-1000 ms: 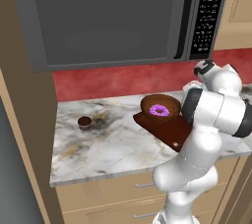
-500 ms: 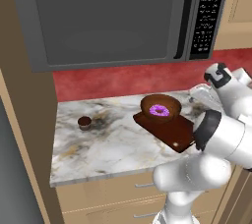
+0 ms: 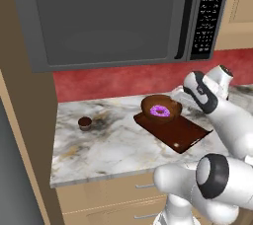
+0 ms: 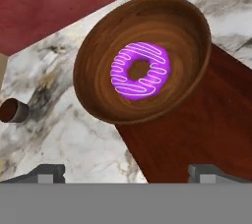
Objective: Place the bowl with donut and the cupcake onto the tray.
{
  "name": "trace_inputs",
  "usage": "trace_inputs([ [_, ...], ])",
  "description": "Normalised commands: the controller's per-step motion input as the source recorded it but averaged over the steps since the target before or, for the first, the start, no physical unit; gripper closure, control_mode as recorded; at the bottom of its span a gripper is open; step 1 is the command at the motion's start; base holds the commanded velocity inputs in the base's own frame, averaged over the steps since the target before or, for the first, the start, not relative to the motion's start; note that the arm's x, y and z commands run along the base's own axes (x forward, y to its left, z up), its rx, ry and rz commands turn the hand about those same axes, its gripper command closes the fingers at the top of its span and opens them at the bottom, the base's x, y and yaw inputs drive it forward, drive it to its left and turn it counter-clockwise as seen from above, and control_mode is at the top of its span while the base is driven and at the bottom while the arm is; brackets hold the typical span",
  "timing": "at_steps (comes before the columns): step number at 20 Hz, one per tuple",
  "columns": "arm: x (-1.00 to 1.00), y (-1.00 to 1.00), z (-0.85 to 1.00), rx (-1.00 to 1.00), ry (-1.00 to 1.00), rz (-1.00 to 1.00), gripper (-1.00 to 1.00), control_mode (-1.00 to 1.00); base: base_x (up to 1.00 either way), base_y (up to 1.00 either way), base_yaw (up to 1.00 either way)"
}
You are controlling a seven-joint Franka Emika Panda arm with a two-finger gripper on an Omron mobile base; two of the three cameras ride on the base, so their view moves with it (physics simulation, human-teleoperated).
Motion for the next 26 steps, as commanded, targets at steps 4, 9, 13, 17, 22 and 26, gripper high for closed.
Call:
trace_inputs([
  [4, 0.06, 1.00, -0.01, -0.11, 0.01, -0.01, -1.00, -1.00, 0.00, 0.00, 0.00],
  [9, 0.44, 1.00, -0.04, -0.11, 0.11, 0.04, -1.00, -1.00, 0.00, 0.00, 0.00],
  [13, 0.44, 0.97, -0.17, -0.10, 0.08, 0.07, -1.00, -1.00, 0.00, 0.00, 0.00],
  [17, 0.48, 0.76, -0.30, -0.04, 0.00, 0.19, -1.00, -1.00, 0.00, 0.00, 0.00],
  [22, 0.56, 0.97, -0.36, -0.11, 0.00, 0.04, -1.00, -1.00, 0.00, 0.00, 0.00],
  [26, 0.25, 0.90, -0.18, -0.24, 0.10, 0.00, -1.00, -1.00, 0.00, 0.00, 0.00],
])
